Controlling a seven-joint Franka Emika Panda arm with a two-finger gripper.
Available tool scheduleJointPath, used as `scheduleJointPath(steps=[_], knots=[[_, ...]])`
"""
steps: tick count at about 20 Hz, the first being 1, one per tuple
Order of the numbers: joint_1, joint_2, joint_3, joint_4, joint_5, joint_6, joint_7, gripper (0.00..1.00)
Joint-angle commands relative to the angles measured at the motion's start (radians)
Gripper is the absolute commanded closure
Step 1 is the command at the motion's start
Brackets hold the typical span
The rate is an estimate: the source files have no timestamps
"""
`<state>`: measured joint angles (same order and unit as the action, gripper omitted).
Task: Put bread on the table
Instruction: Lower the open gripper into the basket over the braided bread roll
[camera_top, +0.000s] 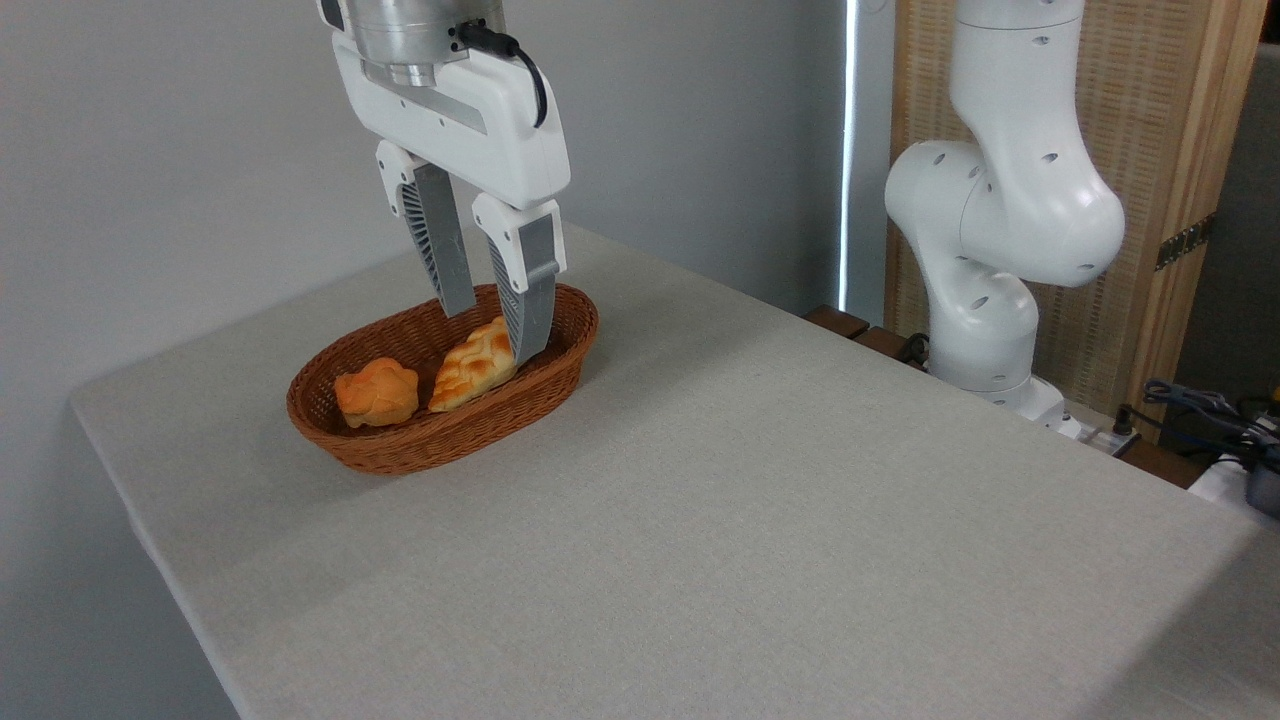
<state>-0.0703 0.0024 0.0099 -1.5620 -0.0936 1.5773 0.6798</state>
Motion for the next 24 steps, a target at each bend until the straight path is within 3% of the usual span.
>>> scheduleJointPath(steps=[1, 16, 22, 24], knots=[[0.003, -0.001, -0.005, 0.000, 0.003, 0.009, -0.013, 0.00], [-0.016, -0.005, -0.021, -0.015, 0.002, 0.009, -0.014, 0.00], [-0.020, -0.009, -0.134, -0.072, -0.006, 0.020, -0.016, 0.00], [-0.026, -0.013, -0.177, -0.114, -0.011, 0.081, -0.016, 0.00]])
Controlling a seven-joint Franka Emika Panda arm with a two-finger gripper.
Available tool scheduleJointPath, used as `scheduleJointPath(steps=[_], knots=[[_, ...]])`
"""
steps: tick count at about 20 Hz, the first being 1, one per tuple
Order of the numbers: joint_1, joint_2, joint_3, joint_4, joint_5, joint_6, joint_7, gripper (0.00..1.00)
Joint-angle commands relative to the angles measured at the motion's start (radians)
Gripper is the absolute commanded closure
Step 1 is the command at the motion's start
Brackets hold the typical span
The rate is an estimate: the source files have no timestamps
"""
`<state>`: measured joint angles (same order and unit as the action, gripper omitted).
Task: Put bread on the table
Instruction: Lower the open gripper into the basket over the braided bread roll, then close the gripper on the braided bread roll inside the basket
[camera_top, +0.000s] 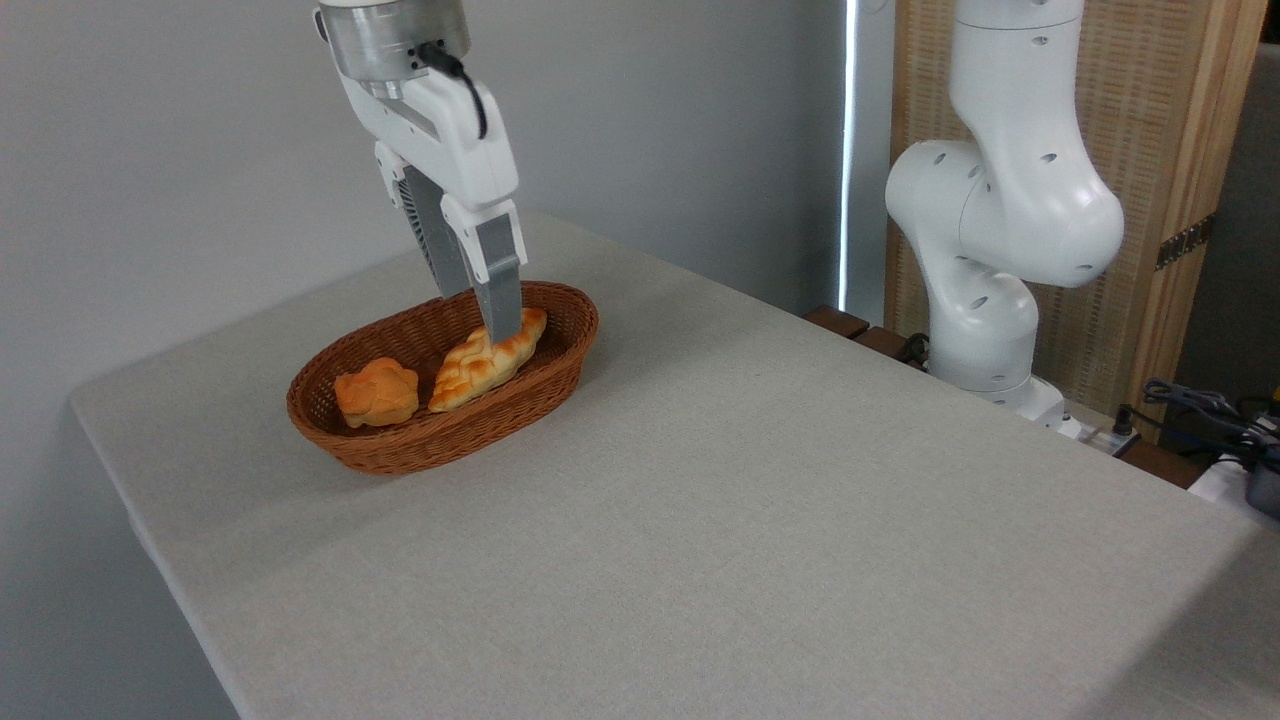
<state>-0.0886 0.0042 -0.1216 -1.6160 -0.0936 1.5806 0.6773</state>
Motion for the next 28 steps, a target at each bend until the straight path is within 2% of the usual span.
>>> scheduleJointPath(steps=[1, 4, 7, 10, 12, 16, 18, 19, 21, 22, 26, 28], knots=[[-0.010, -0.019, -0.074, -0.080, -0.011, 0.122, -0.013, 0.00], [-0.011, -0.017, -0.148, -0.168, -0.011, 0.249, -0.015, 0.00], [-0.022, -0.003, -0.179, -0.223, -0.012, 0.294, -0.036, 0.00], [-0.074, 0.011, -0.184, -0.284, -0.012, 0.399, -0.154, 0.00], [-0.082, 0.017, -0.207, -0.332, -0.012, 0.450, -0.221, 0.00], [-0.082, 0.033, -0.271, -0.364, -0.012, 0.450, -0.431, 0.00], [-0.083, 0.037, -0.280, -0.369, -0.014, 0.453, -0.510, 0.00], [-0.083, 0.040, -0.285, -0.366, -0.032, 0.456, -0.527, 0.00], [-0.082, 0.040, -0.288, -0.364, -0.112, 0.466, -0.529, 0.00], [-0.083, 0.040, -0.290, -0.366, -0.120, 0.467, -0.525, 0.00], [-0.083, 0.059, -0.306, -0.369, -0.113, 0.463, -0.521, 0.00], [-0.085, 0.063, -0.308, -0.372, -0.088, 0.455, -0.519, 0.00]])
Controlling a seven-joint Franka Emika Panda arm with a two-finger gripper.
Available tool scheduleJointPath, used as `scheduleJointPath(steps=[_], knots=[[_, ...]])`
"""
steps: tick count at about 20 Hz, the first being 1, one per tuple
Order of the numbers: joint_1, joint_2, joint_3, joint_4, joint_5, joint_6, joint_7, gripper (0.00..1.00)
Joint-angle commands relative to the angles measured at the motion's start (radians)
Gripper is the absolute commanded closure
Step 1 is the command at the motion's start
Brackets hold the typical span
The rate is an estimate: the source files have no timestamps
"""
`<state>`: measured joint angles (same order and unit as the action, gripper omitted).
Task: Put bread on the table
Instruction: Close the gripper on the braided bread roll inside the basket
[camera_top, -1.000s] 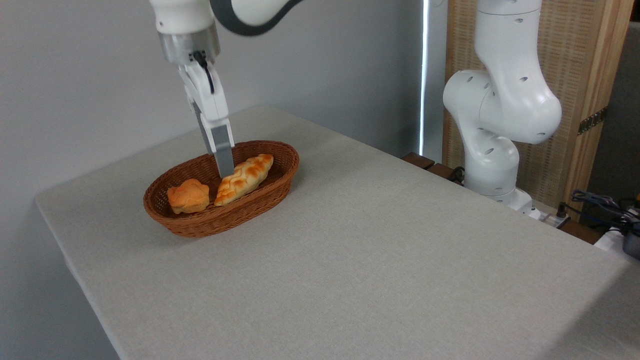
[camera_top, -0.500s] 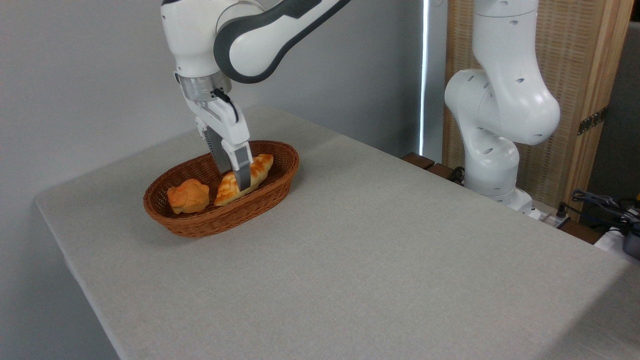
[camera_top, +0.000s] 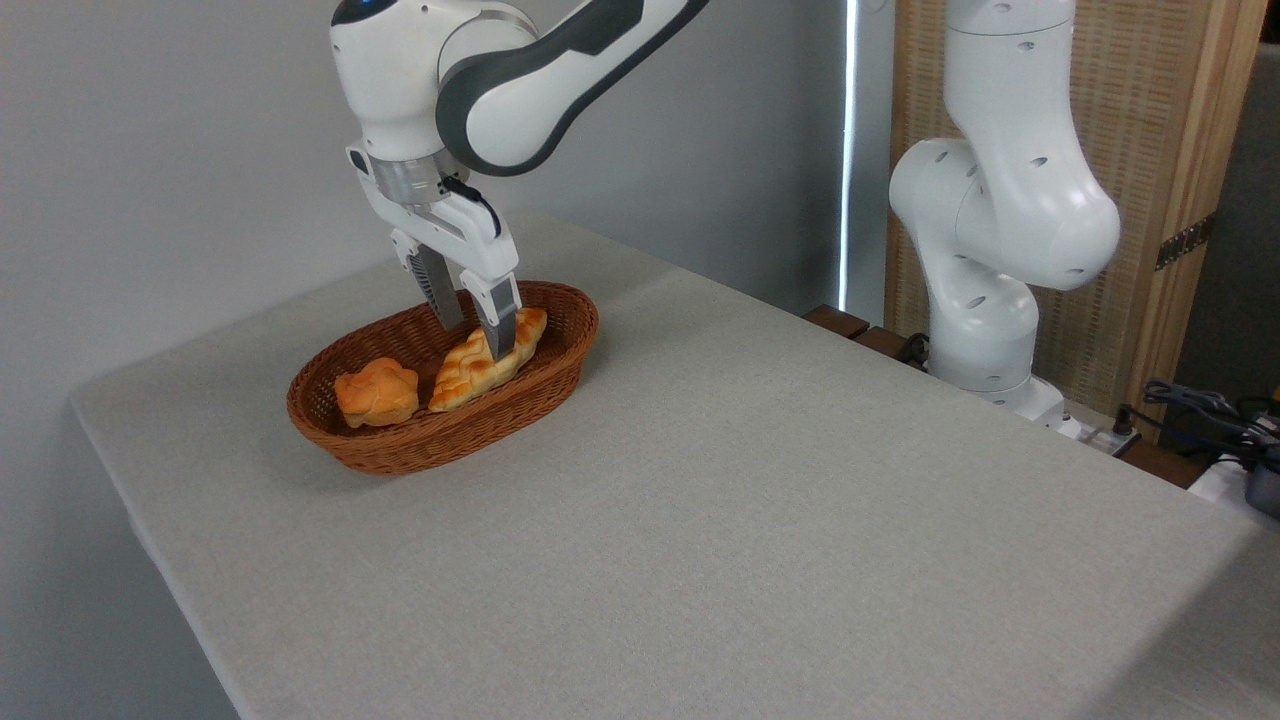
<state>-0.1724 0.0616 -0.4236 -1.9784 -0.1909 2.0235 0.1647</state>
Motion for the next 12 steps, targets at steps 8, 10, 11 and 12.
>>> scheduleJointPath(steps=[8, 10, 11, 12], knots=[[-0.029, 0.021, -0.006, -0.033, 0.025, 0.011, -0.008, 0.00], [-0.032, 0.021, -0.006, -0.042, 0.060, 0.011, -0.008, 0.09], [-0.044, 0.023, -0.006, -0.042, 0.089, 0.011, -0.010, 0.20], [-0.047, 0.026, -0.006, -0.042, 0.094, 0.012, -0.010, 0.31]])
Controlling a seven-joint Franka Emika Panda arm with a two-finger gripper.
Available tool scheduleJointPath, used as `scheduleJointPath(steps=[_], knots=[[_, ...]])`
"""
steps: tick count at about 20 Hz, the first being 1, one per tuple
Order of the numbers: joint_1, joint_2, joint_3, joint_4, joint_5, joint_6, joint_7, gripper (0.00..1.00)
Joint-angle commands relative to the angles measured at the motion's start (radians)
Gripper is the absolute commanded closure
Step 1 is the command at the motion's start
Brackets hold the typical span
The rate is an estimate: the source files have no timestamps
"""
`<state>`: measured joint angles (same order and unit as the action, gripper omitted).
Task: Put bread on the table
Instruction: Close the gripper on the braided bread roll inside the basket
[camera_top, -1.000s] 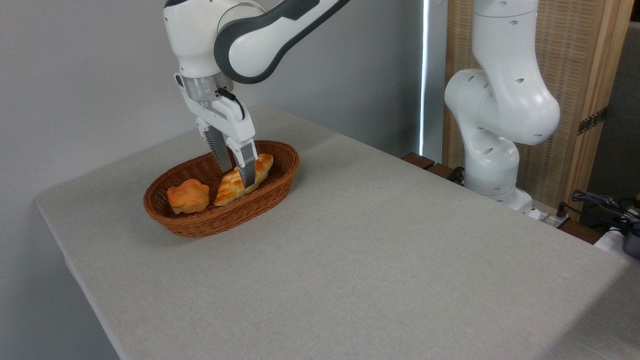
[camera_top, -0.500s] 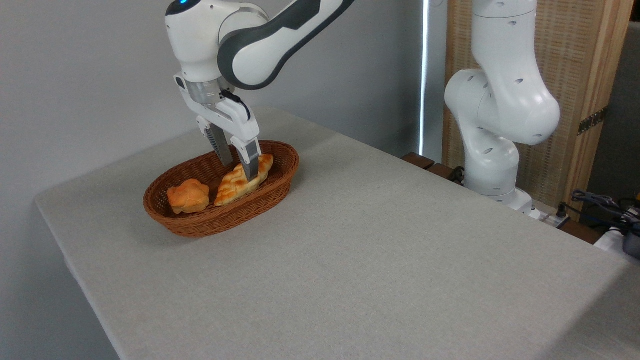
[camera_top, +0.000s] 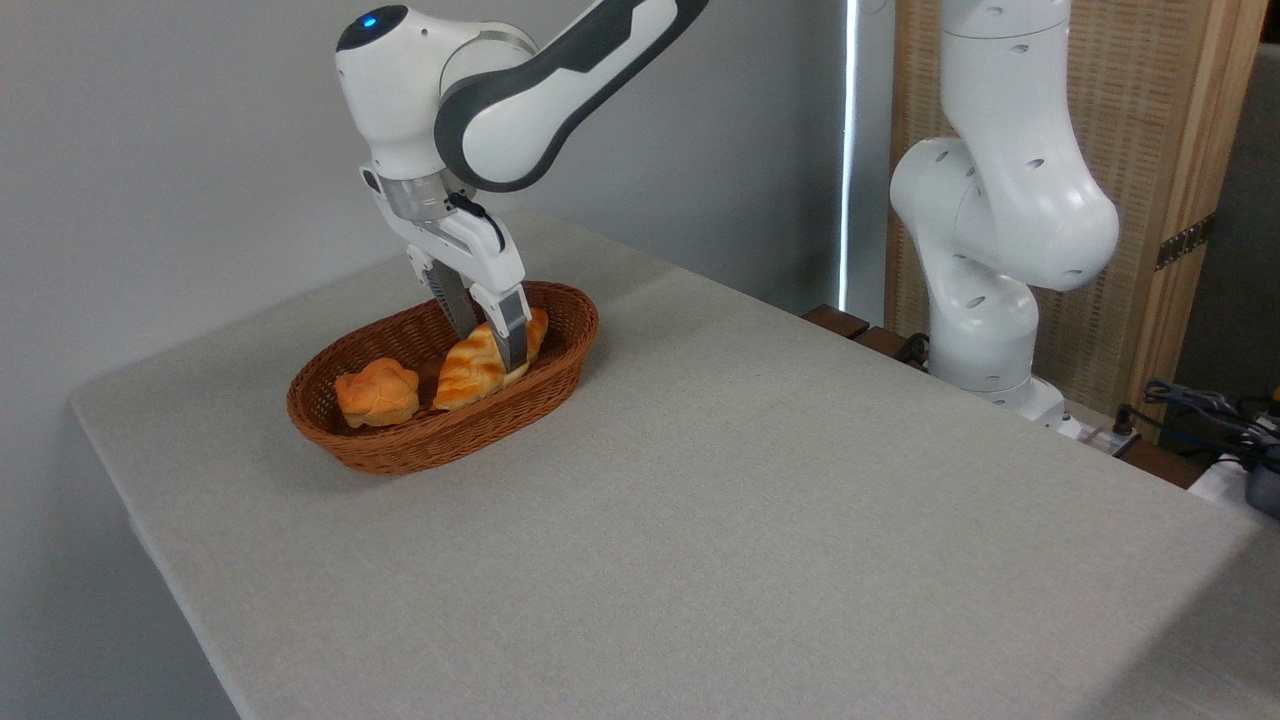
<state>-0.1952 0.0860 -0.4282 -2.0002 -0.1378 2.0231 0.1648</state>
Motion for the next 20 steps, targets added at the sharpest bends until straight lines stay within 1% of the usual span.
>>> scheduleJointPath(steps=[1, 2, 7, 15, 16, 17, 18, 20], knots=[[-0.024, 0.003, -0.001, -0.020, 0.041, 0.013, -0.008, 0.39], [-0.024, 0.003, -0.001, -0.020, 0.043, 0.013, -0.007, 0.46], [-0.024, 0.005, -0.001, -0.020, 0.044, 0.013, -0.005, 0.57], [-0.023, 0.003, 0.003, -0.017, 0.043, 0.011, 0.004, 0.57], [-0.023, 0.001, 0.005, -0.015, 0.043, 0.011, 0.005, 0.58], [-0.023, 0.003, 0.005, -0.014, 0.043, 0.011, 0.012, 0.62], [-0.023, 0.003, 0.005, -0.012, 0.043, 0.011, 0.015, 0.64], [-0.023, 0.003, 0.008, -0.011, 0.043, 0.011, 0.013, 0.64]])
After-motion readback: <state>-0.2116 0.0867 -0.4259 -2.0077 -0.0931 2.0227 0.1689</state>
